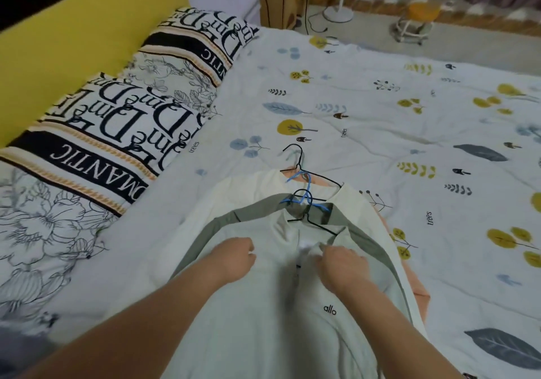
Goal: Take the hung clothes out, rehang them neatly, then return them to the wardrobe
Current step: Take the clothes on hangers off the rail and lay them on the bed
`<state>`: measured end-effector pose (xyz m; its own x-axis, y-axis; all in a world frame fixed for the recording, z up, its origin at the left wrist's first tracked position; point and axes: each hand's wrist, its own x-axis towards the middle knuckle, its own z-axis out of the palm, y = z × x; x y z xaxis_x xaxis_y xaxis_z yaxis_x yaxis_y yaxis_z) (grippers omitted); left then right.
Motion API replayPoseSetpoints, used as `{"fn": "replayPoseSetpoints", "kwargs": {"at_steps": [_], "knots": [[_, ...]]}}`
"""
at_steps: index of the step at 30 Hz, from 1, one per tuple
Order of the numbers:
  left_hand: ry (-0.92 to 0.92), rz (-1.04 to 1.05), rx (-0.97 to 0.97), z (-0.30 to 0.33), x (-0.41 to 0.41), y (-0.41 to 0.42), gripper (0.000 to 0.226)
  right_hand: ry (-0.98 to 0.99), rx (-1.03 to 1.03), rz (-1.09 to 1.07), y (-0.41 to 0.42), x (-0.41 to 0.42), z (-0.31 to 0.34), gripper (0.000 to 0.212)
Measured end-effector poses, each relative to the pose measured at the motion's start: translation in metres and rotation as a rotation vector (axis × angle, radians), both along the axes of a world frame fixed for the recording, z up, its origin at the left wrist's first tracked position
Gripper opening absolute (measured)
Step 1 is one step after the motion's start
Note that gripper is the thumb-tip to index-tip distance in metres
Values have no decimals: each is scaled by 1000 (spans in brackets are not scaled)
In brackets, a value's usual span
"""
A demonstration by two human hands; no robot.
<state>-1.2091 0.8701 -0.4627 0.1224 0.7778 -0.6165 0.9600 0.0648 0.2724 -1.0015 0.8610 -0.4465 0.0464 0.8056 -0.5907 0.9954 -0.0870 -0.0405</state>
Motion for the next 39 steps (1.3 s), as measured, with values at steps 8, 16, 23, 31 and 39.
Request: {"fn": "replayPoseSetpoints", "kwargs": {"at_steps": [8,16,23,31,39], "knots": [[-52,-15,68,118,-56,-81,39,145,125,79,-66,-64,100,37],[2,75,276,234,-155,-216,37,295,241,371,-166,-172,199,39],[125,245,396,332,-244,-343,38,369,267,732,-250,-275,287,42],[266,517,386,399,-287,-472,38,348,300,1164,-323,-360,359,46],[337,905,363,424,-279,-577,47,381,346,1541,-386,-407,395,49]]}}
